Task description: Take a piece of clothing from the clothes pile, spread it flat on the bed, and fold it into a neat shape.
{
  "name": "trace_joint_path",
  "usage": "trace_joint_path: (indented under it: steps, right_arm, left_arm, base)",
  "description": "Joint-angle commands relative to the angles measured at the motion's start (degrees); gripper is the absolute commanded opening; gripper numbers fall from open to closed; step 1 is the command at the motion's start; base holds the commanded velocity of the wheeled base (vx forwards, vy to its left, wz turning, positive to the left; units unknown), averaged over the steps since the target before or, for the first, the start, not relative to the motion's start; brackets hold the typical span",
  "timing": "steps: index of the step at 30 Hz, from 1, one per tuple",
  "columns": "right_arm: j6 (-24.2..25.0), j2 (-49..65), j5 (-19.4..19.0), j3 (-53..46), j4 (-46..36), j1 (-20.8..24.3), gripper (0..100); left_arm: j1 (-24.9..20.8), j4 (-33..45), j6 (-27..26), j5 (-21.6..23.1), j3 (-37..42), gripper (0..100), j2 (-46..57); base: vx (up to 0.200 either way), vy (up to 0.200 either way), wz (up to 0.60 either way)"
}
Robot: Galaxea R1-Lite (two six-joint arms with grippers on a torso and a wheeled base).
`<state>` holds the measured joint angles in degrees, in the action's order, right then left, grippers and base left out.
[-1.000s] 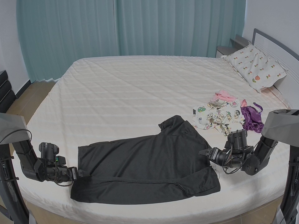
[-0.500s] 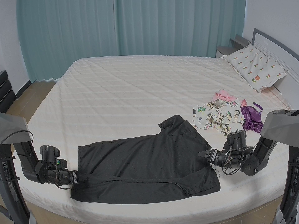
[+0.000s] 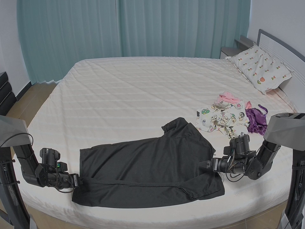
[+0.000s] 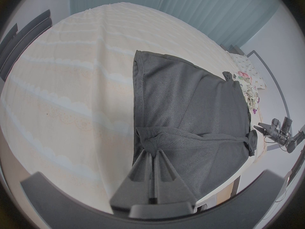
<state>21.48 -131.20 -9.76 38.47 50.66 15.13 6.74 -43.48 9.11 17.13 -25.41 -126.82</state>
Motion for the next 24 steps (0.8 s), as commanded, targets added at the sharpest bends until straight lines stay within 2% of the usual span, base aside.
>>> trace_joint_path:
  steps: [1, 2, 4, 13, 14, 24]
  right_arm:
    - [-1.3, -1.2, -0.2, 0.2, -0.7, 0.3, 100]
    - [-3.6, -1.4, -0.2, 0.4, -2.3, 0.7, 100]
    - [-5.3, -1.5, -0.2, 0.6, -3.5, 0.8, 100]
    - [-6.5, -3.0, 0.1, 0.7, -3.6, 1.9, 100]
    - [-6.5, -3.0, 0.1, 0.7, -3.6, 1.9, 0]
    - [-5.7, -2.3, 0.3, 0.1, -2.9, 0.5, 0]
  left_arm:
    - [0.1, 0.0, 0.0, 0.1, 0.1, 0, -0.1]
    - [0.1, 0.0, 0.0, 0.1, 0.1, 0, -0.1]
    - [0.1, 0.0, 0.0, 0.1, 0.2, 0, -0.1]
    - [0.1, 0.0, 0.1, 0.1, 0.1, 0, -0.1]
    - [0.1, 0.0, 0.1, 0.1, 0.1, 0, -0.1]
    - [0.1, 0.1, 0.1, -0.2, 0.1, 0, -0.1]
  base:
    - [0.000, 0.000, 0.00]
    - [0.000, 0.000, 0.00]
    - [0.000, 0.000, 0.00]
    - [0.000, 0.000, 0.00]
    - [0.000, 0.000, 0.00]
    - [0.000, 0.000, 0.00]
